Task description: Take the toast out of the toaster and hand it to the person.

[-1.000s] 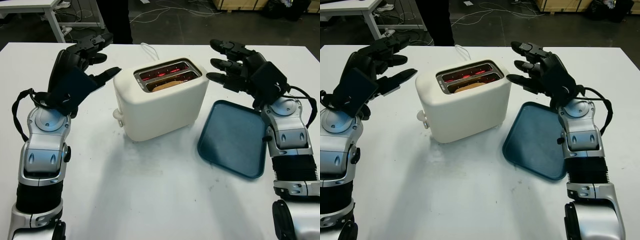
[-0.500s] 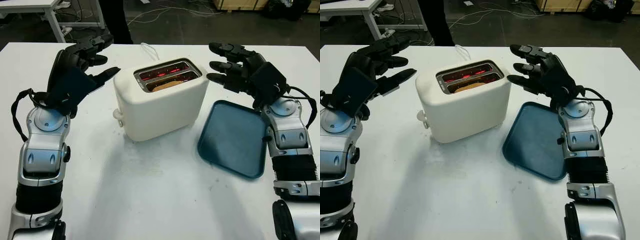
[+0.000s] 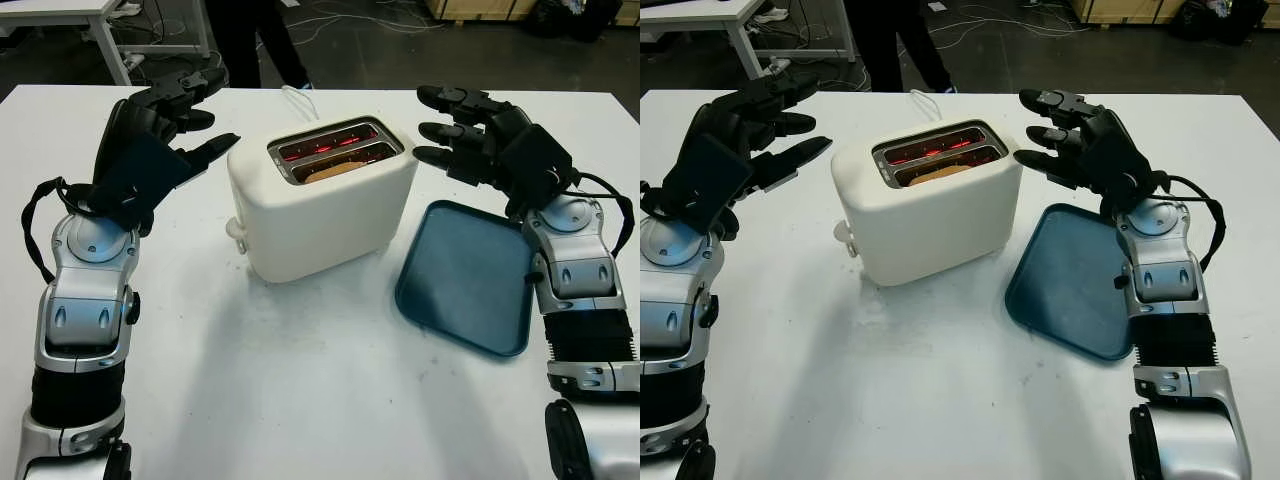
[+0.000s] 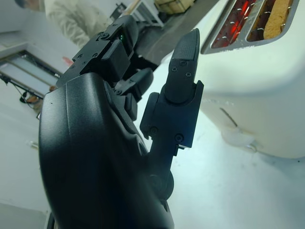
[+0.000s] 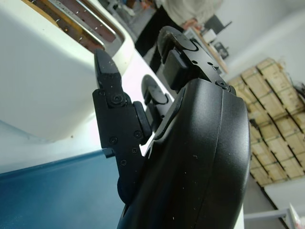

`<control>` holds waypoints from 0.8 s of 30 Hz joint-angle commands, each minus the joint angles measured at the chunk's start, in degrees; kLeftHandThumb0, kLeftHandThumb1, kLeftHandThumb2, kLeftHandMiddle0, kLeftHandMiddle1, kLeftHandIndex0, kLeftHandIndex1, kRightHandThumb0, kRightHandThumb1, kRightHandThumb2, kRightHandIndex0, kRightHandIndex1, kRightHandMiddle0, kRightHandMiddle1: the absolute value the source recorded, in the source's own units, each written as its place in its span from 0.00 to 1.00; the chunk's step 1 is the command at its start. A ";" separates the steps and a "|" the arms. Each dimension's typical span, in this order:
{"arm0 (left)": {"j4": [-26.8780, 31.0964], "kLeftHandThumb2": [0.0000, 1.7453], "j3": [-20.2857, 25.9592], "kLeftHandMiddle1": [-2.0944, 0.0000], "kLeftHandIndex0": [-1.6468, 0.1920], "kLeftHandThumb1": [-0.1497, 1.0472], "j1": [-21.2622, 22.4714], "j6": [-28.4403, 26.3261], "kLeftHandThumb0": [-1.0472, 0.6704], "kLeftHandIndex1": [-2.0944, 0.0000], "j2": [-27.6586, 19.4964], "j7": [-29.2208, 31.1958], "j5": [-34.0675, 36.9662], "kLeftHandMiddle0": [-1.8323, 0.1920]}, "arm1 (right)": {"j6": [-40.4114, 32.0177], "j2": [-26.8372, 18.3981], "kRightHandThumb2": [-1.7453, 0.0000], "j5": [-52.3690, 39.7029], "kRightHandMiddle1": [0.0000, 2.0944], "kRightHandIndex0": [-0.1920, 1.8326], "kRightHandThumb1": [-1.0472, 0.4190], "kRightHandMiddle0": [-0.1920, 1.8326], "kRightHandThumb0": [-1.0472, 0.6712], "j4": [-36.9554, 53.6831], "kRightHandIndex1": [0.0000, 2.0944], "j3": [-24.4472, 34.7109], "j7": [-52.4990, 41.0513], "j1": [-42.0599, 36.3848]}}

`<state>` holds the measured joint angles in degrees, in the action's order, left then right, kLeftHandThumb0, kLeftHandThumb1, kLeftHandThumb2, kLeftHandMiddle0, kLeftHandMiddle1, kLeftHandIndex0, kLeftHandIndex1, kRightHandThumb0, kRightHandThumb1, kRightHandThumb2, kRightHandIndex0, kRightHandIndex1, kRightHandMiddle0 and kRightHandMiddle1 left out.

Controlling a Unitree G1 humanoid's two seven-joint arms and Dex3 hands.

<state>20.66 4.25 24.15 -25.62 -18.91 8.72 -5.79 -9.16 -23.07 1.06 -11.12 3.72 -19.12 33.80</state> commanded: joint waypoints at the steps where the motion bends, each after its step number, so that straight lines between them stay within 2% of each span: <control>1: 0.24 0.05 0.34 0.61 0.58 0.89 -0.01 0.51 0.37 0.98 -0.36 -0.04 -0.07 0.77 | 0.56 -0.56 0.99 0.12 0.02 0.37 0.09 0.35 0.48 0.38 0.05 0.07 0.27 0.97; 24: 0.02 0.05 0.19 0.61 0.57 0.89 -0.07 0.83 0.37 0.97 -0.26 -0.13 -0.16 0.76 | 1.85 -0.99 0.99 0.57 0.01 0.38 0.09 0.36 0.50 -0.12 0.05 0.05 0.32 1.13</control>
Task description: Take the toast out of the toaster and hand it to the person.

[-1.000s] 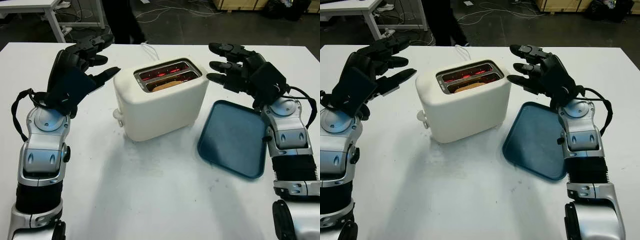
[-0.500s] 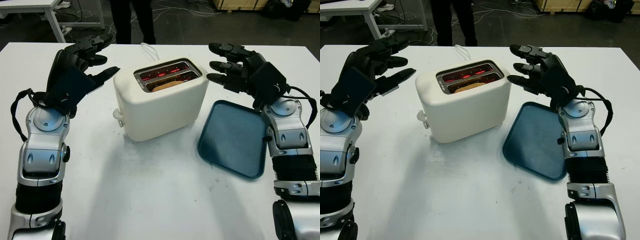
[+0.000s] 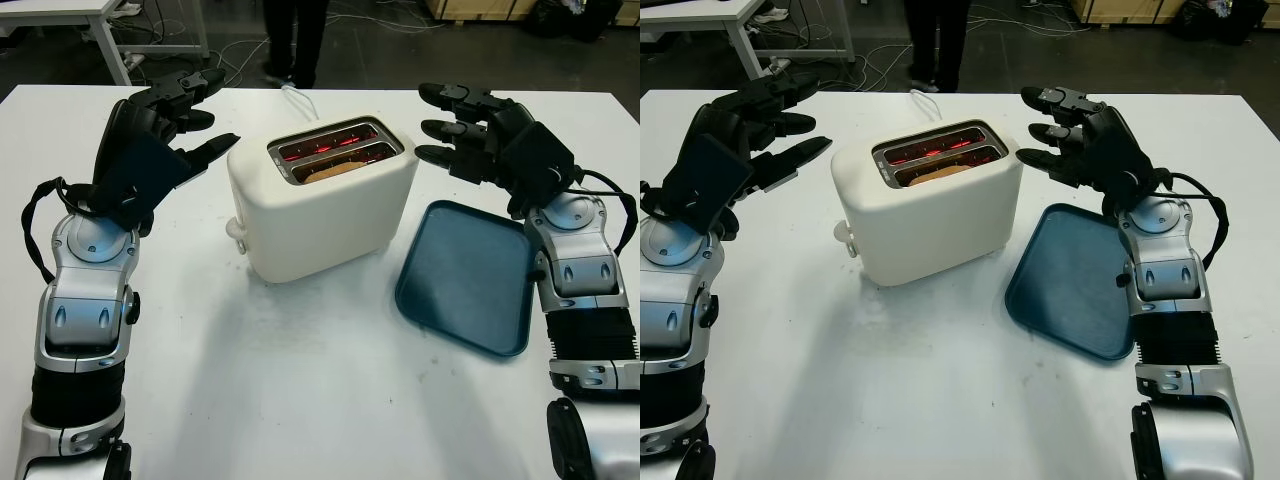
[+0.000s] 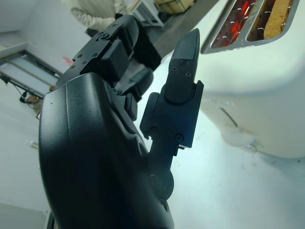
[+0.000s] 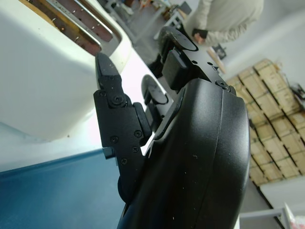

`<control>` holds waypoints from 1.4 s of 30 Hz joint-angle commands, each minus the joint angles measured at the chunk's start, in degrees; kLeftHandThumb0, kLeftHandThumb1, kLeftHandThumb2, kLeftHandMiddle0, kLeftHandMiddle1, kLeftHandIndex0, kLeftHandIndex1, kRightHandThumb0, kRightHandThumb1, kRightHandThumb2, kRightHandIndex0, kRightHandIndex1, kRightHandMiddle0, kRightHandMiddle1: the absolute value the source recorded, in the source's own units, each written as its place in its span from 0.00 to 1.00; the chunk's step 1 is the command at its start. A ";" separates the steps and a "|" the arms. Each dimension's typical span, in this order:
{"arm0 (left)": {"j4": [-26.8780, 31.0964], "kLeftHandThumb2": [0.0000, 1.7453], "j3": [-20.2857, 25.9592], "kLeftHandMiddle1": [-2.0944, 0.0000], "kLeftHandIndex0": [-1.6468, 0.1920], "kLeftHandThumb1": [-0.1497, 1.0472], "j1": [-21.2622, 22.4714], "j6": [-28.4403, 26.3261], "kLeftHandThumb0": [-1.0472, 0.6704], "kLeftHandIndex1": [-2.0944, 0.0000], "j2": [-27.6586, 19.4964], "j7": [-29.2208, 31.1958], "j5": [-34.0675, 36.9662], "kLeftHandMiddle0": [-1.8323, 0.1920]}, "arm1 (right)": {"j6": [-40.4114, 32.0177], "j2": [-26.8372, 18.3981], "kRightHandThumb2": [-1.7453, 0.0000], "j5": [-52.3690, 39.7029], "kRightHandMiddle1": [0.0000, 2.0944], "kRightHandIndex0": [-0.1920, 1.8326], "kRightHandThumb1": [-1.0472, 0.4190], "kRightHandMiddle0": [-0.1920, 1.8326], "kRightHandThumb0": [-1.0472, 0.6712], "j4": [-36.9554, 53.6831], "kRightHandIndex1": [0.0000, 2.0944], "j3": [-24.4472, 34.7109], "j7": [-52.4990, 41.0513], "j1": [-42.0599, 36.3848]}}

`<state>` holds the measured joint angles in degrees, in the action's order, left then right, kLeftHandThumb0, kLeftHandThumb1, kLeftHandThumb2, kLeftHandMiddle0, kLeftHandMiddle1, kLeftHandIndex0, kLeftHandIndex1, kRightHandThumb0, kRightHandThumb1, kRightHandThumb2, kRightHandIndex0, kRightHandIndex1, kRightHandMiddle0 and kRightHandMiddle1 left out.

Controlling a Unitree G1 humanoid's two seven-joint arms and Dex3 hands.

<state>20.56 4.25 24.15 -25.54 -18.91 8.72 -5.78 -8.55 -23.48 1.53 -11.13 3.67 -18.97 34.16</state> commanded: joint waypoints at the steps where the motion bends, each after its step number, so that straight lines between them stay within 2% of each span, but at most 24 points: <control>1: 0.17 0.05 0.20 0.61 0.57 0.89 -0.05 0.60 0.37 0.97 -0.27 -0.11 -0.15 0.76 | 0.97 -0.62 0.99 0.10 0.01 0.38 0.09 0.36 0.50 0.13 0.05 0.07 0.13 0.76; 11: 0.05 0.05 0.32 0.62 0.58 0.89 0.06 0.62 0.37 0.98 -0.48 0.16 0.03 0.76 | 0.73 -0.52 0.96 0.01 0.01 0.38 0.09 0.36 0.56 0.70 0.05 0.03 0.24 0.65; 25: -0.21 0.05 0.08 0.62 0.57 0.89 0.18 0.76 0.37 0.97 -0.53 0.06 -0.28 0.76 | 3.38 -2.21 0.99 3.20 0.01 0.40 0.11 0.38 0.49 -0.34 0.05 -0.73 0.86 1.66; 29: -0.10 0.05 0.13 0.62 0.57 0.89 0.24 0.45 0.37 0.97 -0.47 0.04 -0.22 0.76 | 4.59 -2.42 1.00 2.46 0.02 0.43 0.14 0.40 0.55 -1.78 0.06 0.32 1.07 5.11; 31: -0.19 0.05 0.20 0.62 0.57 0.89 0.22 0.62 0.37 0.97 -0.48 0.09 -0.12 0.76 | 8.21 -2.97 1.00 2.79 0.03 0.46 0.16 0.43 0.56 -4.38 0.08 0.31 1.06 8.40; 34: -0.08 0.04 0.23 0.62 0.57 0.89 0.14 0.41 0.38 0.97 -0.41 -0.11 -0.25 0.76 | 11.19 -3.07 1.00 3.03 0.07 0.53 0.22 0.51 0.59 -7.90 0.11 -0.40 0.50 13.82; 39: -0.19 0.05 0.44 0.61 0.57 0.89 -0.17 1.04 0.39 0.97 -0.36 -0.25 -0.19 0.75 | 13.59 -2.67 1.00 5.77 0.08 0.59 0.29 0.57 0.52 -11.53 0.14 -4.14 -0.82 21.15; 42: -0.14 0.05 0.46 0.61 0.57 0.89 -0.31 0.99 0.39 0.97 -0.41 -0.50 -0.50 0.75 | 17.50 -2.26 1.00 9.51 0.09 0.61 0.30 0.59 0.43 -12.83 0.18 -7.65 -0.06 23.55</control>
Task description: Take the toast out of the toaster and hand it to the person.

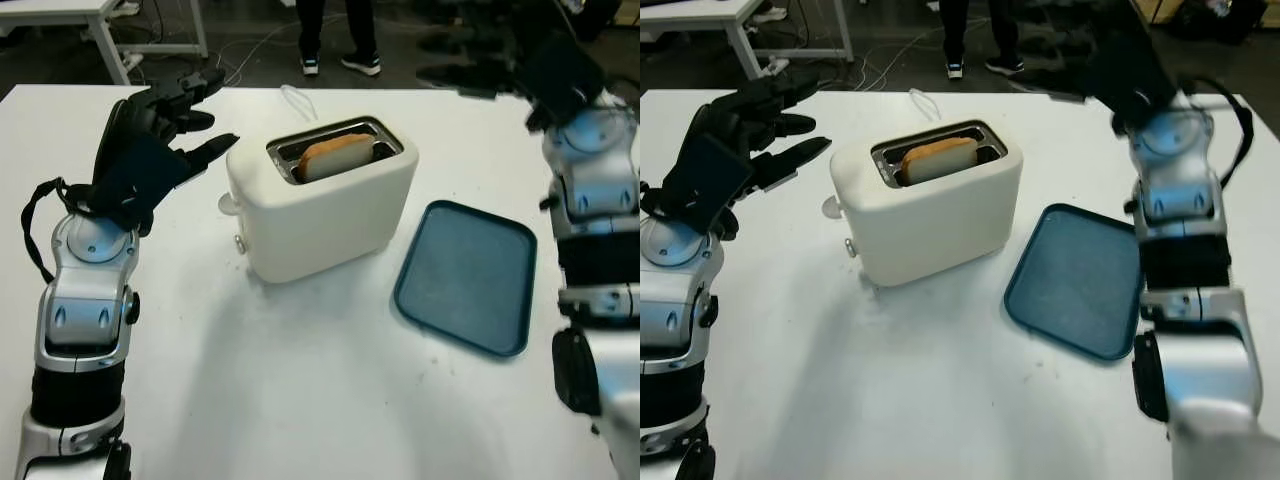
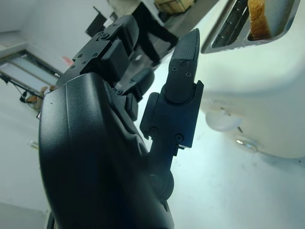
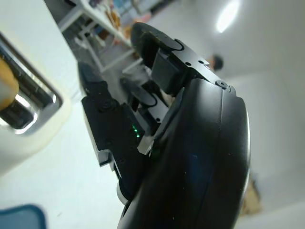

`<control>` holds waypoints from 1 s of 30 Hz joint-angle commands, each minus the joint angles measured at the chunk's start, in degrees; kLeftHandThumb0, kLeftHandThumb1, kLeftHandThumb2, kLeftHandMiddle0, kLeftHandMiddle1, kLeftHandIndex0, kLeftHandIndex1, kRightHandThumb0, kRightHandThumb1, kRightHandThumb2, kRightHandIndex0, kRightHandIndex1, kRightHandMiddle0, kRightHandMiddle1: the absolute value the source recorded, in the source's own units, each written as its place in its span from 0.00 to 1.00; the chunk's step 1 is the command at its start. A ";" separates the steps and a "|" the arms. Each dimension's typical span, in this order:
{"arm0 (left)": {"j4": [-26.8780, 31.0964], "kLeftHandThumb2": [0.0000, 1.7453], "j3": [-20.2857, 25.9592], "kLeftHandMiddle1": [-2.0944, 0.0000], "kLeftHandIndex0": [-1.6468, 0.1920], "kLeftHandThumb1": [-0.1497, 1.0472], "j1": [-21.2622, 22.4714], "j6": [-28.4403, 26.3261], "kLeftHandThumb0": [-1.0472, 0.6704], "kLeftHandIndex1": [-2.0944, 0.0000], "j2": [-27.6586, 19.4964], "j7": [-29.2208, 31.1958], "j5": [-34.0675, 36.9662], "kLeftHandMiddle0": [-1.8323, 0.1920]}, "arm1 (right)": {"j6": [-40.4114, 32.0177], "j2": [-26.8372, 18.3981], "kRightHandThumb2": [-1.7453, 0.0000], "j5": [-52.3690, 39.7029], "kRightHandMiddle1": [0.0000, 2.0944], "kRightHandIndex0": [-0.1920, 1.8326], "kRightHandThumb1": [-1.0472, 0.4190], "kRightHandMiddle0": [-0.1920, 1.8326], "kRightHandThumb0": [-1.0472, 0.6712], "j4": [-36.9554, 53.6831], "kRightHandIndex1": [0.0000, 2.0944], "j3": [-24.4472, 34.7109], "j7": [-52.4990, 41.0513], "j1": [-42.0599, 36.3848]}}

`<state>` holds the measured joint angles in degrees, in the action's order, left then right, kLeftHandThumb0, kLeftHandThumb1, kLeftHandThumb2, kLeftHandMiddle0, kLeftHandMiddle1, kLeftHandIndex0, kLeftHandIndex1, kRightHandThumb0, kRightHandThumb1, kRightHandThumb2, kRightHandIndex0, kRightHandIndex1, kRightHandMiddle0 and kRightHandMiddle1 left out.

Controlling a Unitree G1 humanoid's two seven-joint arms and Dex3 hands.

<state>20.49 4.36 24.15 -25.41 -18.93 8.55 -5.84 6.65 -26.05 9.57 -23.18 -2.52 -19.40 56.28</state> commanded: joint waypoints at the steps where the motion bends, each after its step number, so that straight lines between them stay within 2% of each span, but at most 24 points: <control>1: -0.08 0.05 0.35 0.61 0.57 0.89 -0.41 0.90 0.38 0.97 -0.54 -0.36 -0.60 0.75 | 2.70 0.59 1.00 2.69 0.09 0.58 0.30 0.59 0.40 -0.91 0.24 -2.77 0.20 2.14; 2: -0.01 0.05 0.35 0.61 0.58 0.89 -0.48 0.78 0.38 0.97 -0.66 -0.35 -0.75 0.76 | 2.31 0.94 1.00 3.60 0.09 0.54 0.30 0.59 0.38 -0.87 0.33 -3.87 -0.16 2.71; 4: 0.37 0.05 0.53 0.61 0.58 0.89 -0.61 0.17 0.38 0.97 -0.65 -0.37 -0.81 0.76 | 2.45 1.02 1.00 6.00 0.10 0.51 0.30 0.59 0.37 -0.53 0.39 -6.46 -1.10 3.24; 10: 0.58 0.05 1.18 0.62 0.57 0.89 -0.73 0.08 0.39 0.97 -0.32 -0.64 -1.03 0.76 | 3.35 1.02 0.99 12.37 0.08 0.49 0.28 0.57 0.42 -1.73 0.38 -12.98 -4.17 4.37; 12: 0.72 0.05 1.39 0.63 0.57 0.89 -0.77 -0.20 0.39 0.97 -0.19 -0.63 -0.93 0.76 | 2.81 0.83 0.99 14.28 0.06 0.47 0.27 0.55 0.41 -1.76 0.38 -14.57 -5.72 4.96; 14: 1.03 0.05 1.46 0.63 0.58 0.89 -0.93 -0.65 0.39 0.97 -0.23 -0.62 -1.10 0.76 | 2.37 0.82 1.00 15.28 0.05 0.42 0.27 0.55 0.39 -1.67 0.44 -15.50 -7.39 5.26; 17: 1.44 0.05 1.40 0.64 0.58 0.89 -1.17 -1.14 0.39 0.97 -0.36 -0.77 -1.56 0.76 | 2.05 0.60 1.00 17.44 0.05 0.43 0.28 0.55 0.36 -1.21 0.46 -16.91 -8.93 5.42; 24: 2.02 0.05 1.72 0.67 0.58 0.89 -1.47 -1.91 0.38 0.98 -0.33 -0.48 -1.15 0.74 | -0.50 0.55 1.00 19.30 0.03 0.44 0.29 0.54 0.30 1.13 0.39 -17.63 -12.67 4.80; 30: 1.88 0.05 1.53 0.69 0.58 0.89 -1.71 -1.49 0.38 0.98 -0.27 -0.57 -1.23 0.73 | -1.12 0.56 0.99 20.32 0.02 0.43 0.28 0.53 0.34 1.25 0.35 -18.71 -13.18 3.54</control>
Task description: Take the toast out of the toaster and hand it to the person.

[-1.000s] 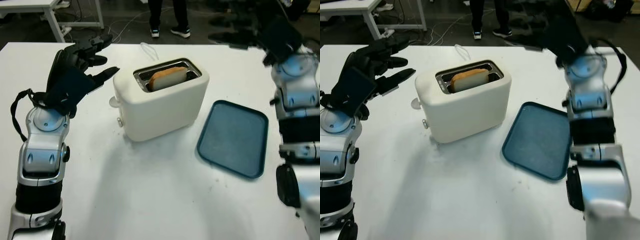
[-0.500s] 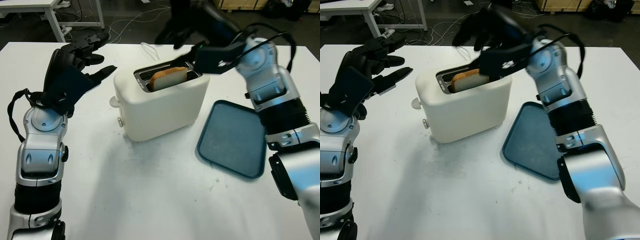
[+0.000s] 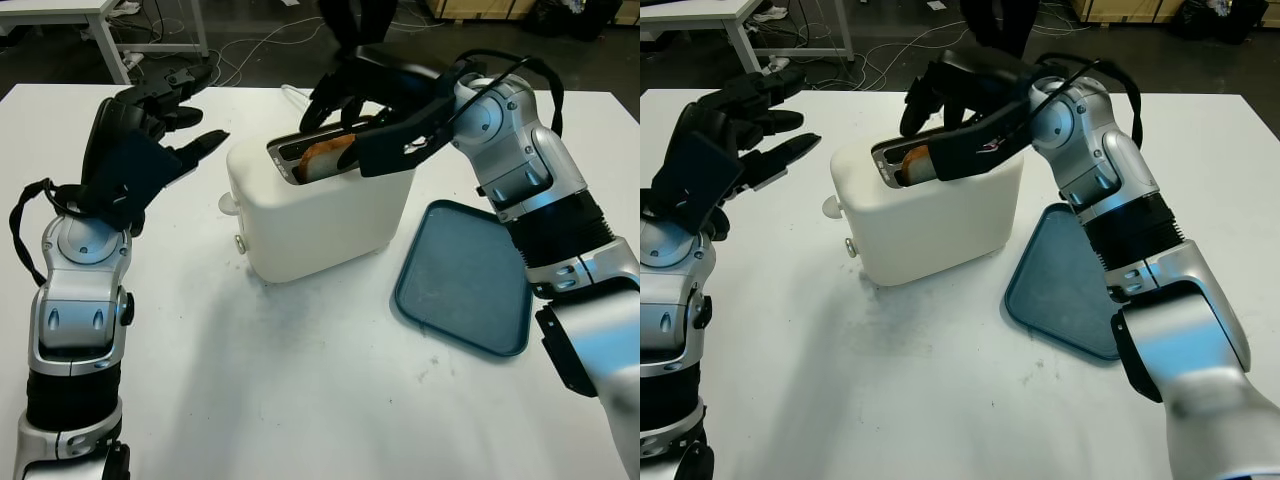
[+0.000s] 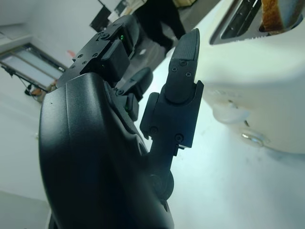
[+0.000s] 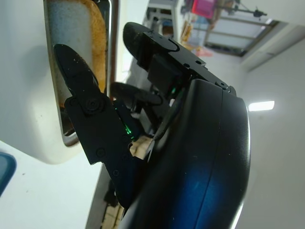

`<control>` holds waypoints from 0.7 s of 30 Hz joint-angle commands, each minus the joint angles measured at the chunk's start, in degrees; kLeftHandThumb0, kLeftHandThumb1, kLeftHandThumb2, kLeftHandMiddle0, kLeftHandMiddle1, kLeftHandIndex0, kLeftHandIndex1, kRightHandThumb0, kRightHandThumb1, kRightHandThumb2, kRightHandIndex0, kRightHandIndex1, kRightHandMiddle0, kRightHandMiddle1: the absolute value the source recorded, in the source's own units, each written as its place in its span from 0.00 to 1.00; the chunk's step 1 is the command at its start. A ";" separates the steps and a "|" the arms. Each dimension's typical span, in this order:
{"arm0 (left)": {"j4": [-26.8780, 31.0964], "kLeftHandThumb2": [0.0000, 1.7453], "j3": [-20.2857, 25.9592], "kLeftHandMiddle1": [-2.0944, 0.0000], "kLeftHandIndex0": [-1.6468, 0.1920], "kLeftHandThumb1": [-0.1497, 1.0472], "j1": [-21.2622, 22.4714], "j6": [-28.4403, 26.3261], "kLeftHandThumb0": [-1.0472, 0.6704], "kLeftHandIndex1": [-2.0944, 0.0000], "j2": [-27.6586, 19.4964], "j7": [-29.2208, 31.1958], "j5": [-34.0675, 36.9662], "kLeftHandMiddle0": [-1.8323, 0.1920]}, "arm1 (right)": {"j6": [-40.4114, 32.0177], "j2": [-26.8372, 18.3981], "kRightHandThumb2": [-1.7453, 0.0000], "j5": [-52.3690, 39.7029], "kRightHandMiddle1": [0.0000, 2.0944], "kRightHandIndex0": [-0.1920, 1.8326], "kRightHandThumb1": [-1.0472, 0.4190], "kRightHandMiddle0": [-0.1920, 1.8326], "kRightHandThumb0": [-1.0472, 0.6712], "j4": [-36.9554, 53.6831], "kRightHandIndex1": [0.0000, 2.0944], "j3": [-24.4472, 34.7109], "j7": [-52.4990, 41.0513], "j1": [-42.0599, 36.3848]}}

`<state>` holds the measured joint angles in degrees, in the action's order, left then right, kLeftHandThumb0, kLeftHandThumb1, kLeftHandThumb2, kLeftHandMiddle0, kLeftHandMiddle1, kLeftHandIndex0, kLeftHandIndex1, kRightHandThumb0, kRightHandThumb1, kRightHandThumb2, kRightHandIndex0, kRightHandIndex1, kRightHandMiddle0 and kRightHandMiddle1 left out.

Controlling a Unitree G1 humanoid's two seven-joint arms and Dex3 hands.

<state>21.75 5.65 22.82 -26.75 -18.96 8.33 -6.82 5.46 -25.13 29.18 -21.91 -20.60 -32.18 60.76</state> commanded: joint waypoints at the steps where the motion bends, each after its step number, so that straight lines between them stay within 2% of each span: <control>1: 0.57 0.05 0.20 0.69 0.58 0.89 -0.44 0.01 0.38 0.98 -0.24 -0.37 -0.27 0.73 | 0.58 -0.38 0.99 1.13 0.02 0.43 0.28 0.53 0.34 -0.51 0.35 -1.16 -0.38 -1.06; 7: 0.69 0.05 0.29 0.70 0.58 0.89 -0.68 0.04 0.38 0.98 -0.05 -0.47 -0.12 0.72 | 2.71 -0.29 1.00 2.20 0.02 0.47 0.27 0.55 0.36 -2.52 0.34 -2.65 0.47 -2.00; 16: 0.89 0.05 -0.11 0.72 0.58 0.89 -0.75 -0.38 0.39 0.99 -0.08 -0.59 -0.58 0.72 | 1.83 0.52 1.00 2.77 0.03 0.50 0.25 0.59 0.39 -3.51 0.40 -4.12 0.48 -2.77; 18: 0.89 0.05 -0.08 0.72 0.58 0.89 -0.81 -0.31 0.39 0.99 0.01 -0.63 -0.54 0.72 | 2.21 0.72 1.00 2.86 0.04 0.52 0.25 0.61 0.40 -4.03 0.48 -4.38 0.74 -2.95; 21: 0.83 0.05 -0.01 0.73 0.58 0.89 -0.92 -0.24 0.39 0.99 -0.01 -0.65 -0.56 0.71 | 2.57 0.79 1.00 3.13 0.04 0.53 0.26 0.63 0.41 -4.51 0.51 -4.91 0.88 -2.94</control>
<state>21.77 5.62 22.63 -26.75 -18.94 8.29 -6.87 7.17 -24.50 31.83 -25.34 -24.56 -30.28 59.55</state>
